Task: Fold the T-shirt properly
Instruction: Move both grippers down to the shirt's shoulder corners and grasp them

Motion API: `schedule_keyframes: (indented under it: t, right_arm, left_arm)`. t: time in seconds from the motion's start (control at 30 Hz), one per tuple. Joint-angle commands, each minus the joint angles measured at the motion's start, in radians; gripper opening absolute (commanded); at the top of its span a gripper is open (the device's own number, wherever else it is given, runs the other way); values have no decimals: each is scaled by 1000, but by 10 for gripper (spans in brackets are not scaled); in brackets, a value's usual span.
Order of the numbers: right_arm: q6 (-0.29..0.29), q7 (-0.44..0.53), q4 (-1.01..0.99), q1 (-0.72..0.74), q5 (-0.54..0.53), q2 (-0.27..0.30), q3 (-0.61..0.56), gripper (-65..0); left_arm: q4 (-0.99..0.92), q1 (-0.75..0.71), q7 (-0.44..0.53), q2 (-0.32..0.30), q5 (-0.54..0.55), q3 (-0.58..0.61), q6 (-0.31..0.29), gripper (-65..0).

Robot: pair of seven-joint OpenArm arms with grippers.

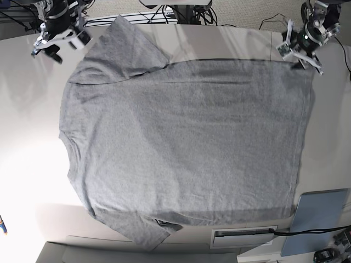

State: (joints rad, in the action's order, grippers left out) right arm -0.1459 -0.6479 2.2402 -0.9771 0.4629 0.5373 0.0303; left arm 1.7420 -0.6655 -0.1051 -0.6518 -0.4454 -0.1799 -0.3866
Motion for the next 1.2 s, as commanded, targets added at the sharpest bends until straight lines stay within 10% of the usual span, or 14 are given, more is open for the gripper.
schedule_keyframes:
  t: [0.0, 0.47, 0.7, 1.17]
  right_arm:
    - [28, 1, 16, 2, 9, 8, 4, -276]
    - [42, -31, 16, 66, 9, 9, 4, -276]
    - [-148, -11, 14, 66, 9, 10, 4, -277]
    - [-359, 136, -143, 133, 46, 115, 1, -277]
  left_arm:
    - [-23, 21, -14, -29, -21, 11, 11, -338]
    - [-238, 164, 54, -86, -81, 47, -162, -367]
    - [-238, 164, 121, -85, -131, 47, -217, -650]
    - [-237, 162, 133, -80, -119, 47, -205, -650]
